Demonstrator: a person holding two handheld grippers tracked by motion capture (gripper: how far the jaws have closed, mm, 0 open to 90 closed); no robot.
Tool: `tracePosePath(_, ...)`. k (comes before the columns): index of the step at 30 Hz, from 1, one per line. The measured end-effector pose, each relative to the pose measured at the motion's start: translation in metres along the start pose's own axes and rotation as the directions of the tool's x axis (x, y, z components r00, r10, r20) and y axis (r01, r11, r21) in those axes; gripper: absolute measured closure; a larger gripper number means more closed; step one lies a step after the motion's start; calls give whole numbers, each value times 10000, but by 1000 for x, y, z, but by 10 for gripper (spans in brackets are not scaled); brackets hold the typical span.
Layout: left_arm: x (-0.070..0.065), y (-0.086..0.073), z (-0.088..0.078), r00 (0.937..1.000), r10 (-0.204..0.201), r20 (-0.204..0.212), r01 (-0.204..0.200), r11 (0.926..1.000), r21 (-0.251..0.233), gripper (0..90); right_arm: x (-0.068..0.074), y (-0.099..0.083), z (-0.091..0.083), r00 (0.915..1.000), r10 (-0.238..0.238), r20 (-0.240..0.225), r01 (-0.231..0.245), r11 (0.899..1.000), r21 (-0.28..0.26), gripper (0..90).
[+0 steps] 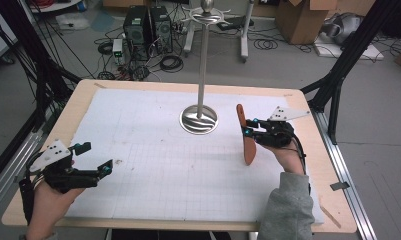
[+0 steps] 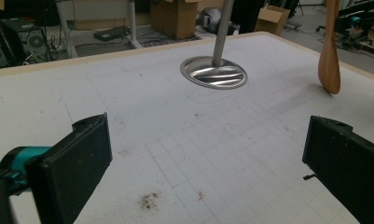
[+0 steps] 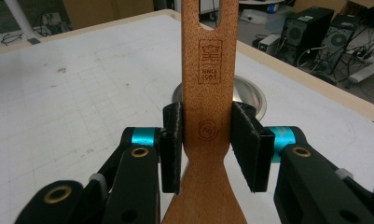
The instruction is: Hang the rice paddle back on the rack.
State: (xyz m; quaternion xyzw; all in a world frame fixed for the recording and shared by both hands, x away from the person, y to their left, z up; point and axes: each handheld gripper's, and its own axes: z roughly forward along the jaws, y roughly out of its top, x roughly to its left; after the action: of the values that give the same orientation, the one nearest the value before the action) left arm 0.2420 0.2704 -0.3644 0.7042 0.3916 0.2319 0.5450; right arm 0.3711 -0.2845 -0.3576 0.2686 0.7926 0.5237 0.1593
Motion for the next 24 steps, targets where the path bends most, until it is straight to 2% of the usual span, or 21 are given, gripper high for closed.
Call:
tracePosePath(9,-2,4,1,9999,80,105,-78,9999,-116,17,3,2,-6,9998,58,194,-51,9995,-325,646)
tracePosePath(19,-4,7,8,9994,107,315,-104,9999,-117,17,7,4,-21,9986,335,419,-295,9952,-937,646)
tracePosePath(24,-7,8,10,9992,177,369,-173,9998,-119,17,9,6,-26,9985,291,466,-232,9923,-1219,646)
